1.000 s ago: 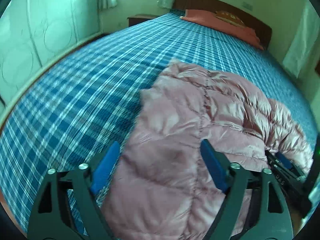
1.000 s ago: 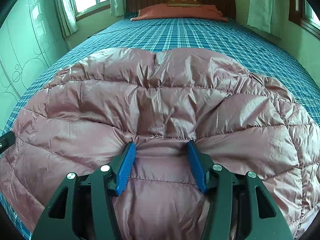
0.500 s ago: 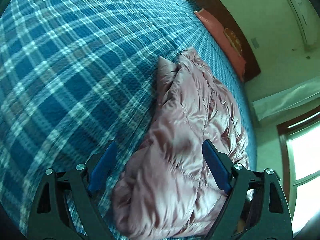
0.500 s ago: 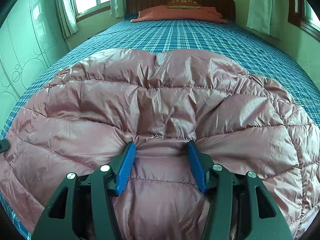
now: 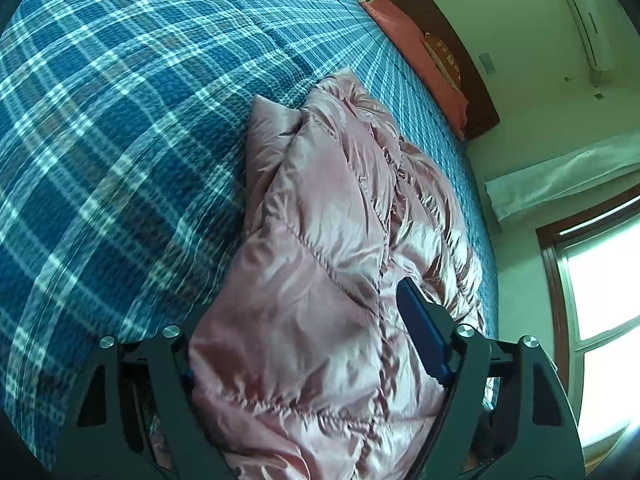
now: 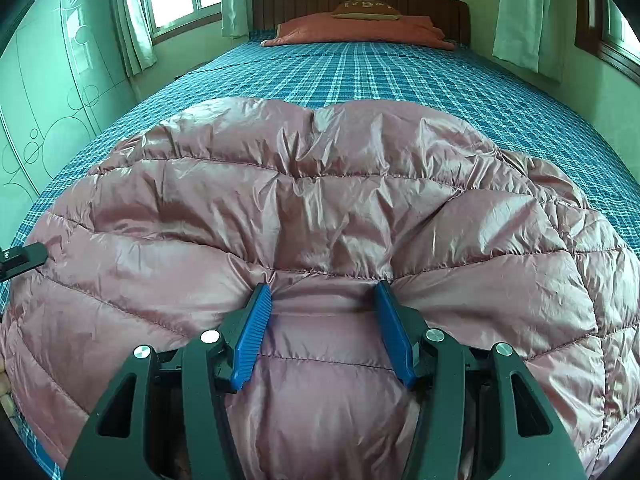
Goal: Fold large clothes
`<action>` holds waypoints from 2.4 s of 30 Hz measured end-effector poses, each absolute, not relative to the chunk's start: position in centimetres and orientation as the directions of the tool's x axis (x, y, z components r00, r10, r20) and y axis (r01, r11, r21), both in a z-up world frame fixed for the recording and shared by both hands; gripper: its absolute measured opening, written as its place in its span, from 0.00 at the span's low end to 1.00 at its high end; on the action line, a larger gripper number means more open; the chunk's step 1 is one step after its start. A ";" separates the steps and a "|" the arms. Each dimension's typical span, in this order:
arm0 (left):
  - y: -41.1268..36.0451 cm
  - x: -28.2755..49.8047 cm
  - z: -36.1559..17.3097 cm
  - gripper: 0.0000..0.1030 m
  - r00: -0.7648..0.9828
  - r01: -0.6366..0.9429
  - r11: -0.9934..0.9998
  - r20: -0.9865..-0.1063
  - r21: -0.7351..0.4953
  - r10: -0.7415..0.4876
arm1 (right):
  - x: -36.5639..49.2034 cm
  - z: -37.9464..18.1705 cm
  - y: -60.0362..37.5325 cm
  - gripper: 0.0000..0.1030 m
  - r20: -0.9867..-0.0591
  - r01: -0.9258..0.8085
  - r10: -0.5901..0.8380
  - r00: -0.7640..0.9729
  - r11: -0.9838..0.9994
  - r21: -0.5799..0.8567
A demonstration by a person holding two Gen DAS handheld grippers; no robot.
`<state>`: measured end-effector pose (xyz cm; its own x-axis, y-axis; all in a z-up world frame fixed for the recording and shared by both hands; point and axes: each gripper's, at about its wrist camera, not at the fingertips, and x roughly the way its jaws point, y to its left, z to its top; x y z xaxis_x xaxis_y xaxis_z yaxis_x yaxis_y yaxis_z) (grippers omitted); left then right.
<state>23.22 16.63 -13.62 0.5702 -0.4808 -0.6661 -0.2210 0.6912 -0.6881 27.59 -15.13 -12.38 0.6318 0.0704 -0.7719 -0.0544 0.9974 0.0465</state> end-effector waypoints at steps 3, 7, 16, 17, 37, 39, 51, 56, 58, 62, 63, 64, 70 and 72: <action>16.4 23.6 -13.8 0.56 0.559 -0.210 0.697 -0.669 -0.686 -0.490 | 27.6 -12.4 -15.1 0.52 -0.772 -0.054 0.070 0.632 0.997 0.046; 17.0 23.8 -14.2 0.50 0.563 -0.210 0.671 -0.649 -0.711 -0.512 | 27.6 -12.4 -15.1 0.52 -0.771 -0.055 0.071 0.632 0.997 0.047; 15.6 22.8 -11.8 0.23 0.605 -0.138 0.744 -0.651 -0.654 -0.460 | 27.5 -12.3 -14.5 0.52 -0.771 -0.051 0.059 0.634 0.998 0.035; 15.4 22.7 -11.3 0.21 0.611 -0.122 0.747 -0.643 -0.653 -0.462 | 27.5 -12.3 -14.5 0.52 -0.771 -0.050 0.058 0.634 0.998 0.034; 14.3 22.4 -8.6 0.17 0.640 -0.062 0.741 -0.596 -0.668 -0.484 | 27.7 -11.9 -13.8 0.52 -0.777 -0.043 0.039 0.628 0.999 0.016; 14.4 22.4 -8.8 0.17 0.639 -0.067 0.738 -0.597 -0.671 -0.485 | 27.7 -12.0 -13.6 0.52 -0.777 -0.041 0.034 0.628 0.999 0.010; 14.7 22.6 -9.4 0.17 0.636 -0.079 0.733 -0.600 -0.676 -0.485 | 27.5 -11.7 -12.3 0.53 -0.776 -0.036 -0.010 0.631 0.998 -0.042; 14.7 22.6 -9.2 0.17 0.636 -0.073 0.739 -0.602 -0.670 -0.483 | 26.5 -10.2 -12.3 0.53 -0.755 -0.035 -0.058 0.653 0.994 -0.107; 14.8 22.6 -9.2 0.17 0.635 -0.073 0.739 -0.602 -0.670 -0.484 | 26.0 -9.6 -13.1 0.53 -0.749 -0.026 -0.077 0.658 0.992 -0.124; 14.6 22.4 -8.9 0.17 0.637 -0.069 0.743 -0.602 -0.666 -0.481 | 24.1 -8.5 -17.1 0.53 -0.740 0.052 -0.145 0.657 0.988 -0.147; 14.5 22.4 -8.7 0.17 0.638 -0.068 0.745 -0.603 -0.664 -0.479 | 23.6 -8.4 -17.9 0.53 -0.739 0.070 -0.162 0.654 0.986 -0.155; 14.4 22.3 -8.5 0.16 0.639 -0.065 0.749 -0.604 -0.659 -0.477 | 22.9 -8.2 -19.2 0.53 -0.735 0.095 -0.187 0.651 0.982 -0.166; 13.1 22.0 -6.5 0.16 0.647 -0.031 0.781 -0.609 -0.623 -0.460 | 17.9 -7.8 -26.5 0.53 -0.725 0.240 -0.296 0.622 0.953 -0.183; 12.5 21.9 -5.9 0.16 0.650 -0.019 0.795 -0.611 -0.606 -0.451 | 17.1 -8.2 -27.7 0.53 -0.732 0.255 -0.286 0.619 0.954 -0.157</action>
<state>21.94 12.50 -5.86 0.6505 -0.4508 -0.6113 -0.0186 0.7951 -0.6062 17.10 -27.69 -8.17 0.6189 -0.2857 -0.7317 0.2551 0.9541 -0.1568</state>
